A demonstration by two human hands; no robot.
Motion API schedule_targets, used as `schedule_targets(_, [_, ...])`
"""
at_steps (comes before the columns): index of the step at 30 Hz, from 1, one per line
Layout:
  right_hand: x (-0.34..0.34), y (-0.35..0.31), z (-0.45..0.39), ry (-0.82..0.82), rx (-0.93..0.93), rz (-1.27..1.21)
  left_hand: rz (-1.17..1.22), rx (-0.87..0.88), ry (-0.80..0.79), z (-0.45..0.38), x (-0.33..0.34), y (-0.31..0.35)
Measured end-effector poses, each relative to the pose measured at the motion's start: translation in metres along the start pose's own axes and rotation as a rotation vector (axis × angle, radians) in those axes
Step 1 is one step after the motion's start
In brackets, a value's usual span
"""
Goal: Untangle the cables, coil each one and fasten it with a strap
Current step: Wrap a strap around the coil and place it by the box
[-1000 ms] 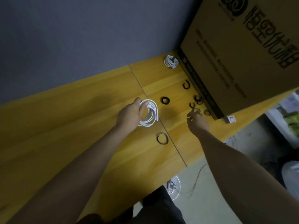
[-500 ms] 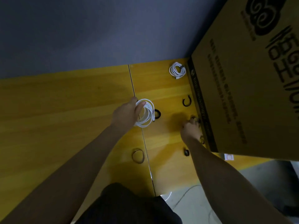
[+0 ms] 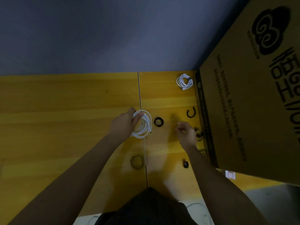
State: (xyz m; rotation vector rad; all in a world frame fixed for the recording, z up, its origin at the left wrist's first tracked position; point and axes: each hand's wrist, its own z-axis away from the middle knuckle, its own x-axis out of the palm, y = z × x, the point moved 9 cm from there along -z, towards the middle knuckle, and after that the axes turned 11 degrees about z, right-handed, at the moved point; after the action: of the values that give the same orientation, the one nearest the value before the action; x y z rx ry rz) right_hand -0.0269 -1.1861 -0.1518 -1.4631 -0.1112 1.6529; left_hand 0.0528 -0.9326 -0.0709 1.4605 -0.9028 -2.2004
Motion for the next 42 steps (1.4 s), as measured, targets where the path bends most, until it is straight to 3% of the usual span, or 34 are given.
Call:
schedule_targets(2, [-0.010, -0.027, 0.009, 0.050, 0.038, -0.401, 0.027, 0.013, -0.025, 0.003, -0.001, 0.002])
schedule_targets(4, [-0.010, -0.060, 0.020, -0.041, 0.075, -0.769, 0.034, 0.042, -0.061, 0.008, -0.001, 0.007])
schedule_targets(8, [-0.008, -0.122, 0.042, -0.253, 0.026, -0.961, -0.037, 0.111, -0.101, 0.015, -0.007, 0.016])
schedule_targets(14, [-0.017, -0.177, 0.067, -0.324, -0.175, -0.862, -0.165, 0.203, -0.086, 0.026, -0.033, 0.038])
schedule_targets(18, [-0.022, -0.193, 0.079, -0.335, -0.258, -0.812, -0.115, 0.240, -0.078, 0.035, -0.049, 0.044])
schedule_targets(22, [-0.033, -0.210, 0.090, -0.240, -0.447, -0.544, -0.019, 0.227, -0.078, 0.042, -0.061, 0.046])
schedule_targets(27, [-0.031, -0.226, 0.110, -0.383, -0.629, -0.253, 0.136, 0.201, -0.044, 0.052, -0.079, 0.048])
schedule_targets(30, [-0.042, -0.241, 0.118, -0.228, -0.746, -0.054, 0.184, 0.184, -0.014, 0.056, -0.088, 0.050])
schedule_targets(33, [-0.060, -0.258, 0.122, -0.002, -0.795, -0.065, 0.179, 0.175, 0.049, 0.056, -0.098, 0.054])
schedule_targets(37, [-0.076, -0.267, 0.119, 0.152, -0.749, -0.079, -0.043, 0.162, 0.189, 0.058, -0.120, 0.064])
schedule_targets(40, [-0.092, -0.284, 0.134, 0.437, -0.900, 0.087, -0.100, 0.135, 0.293, 0.058, -0.136, 0.064])
schedule_targets(42, [-0.095, -0.291, 0.137, 0.476, -0.962, 0.098, -0.059, 0.154, 0.301, 0.059, -0.143, 0.064])
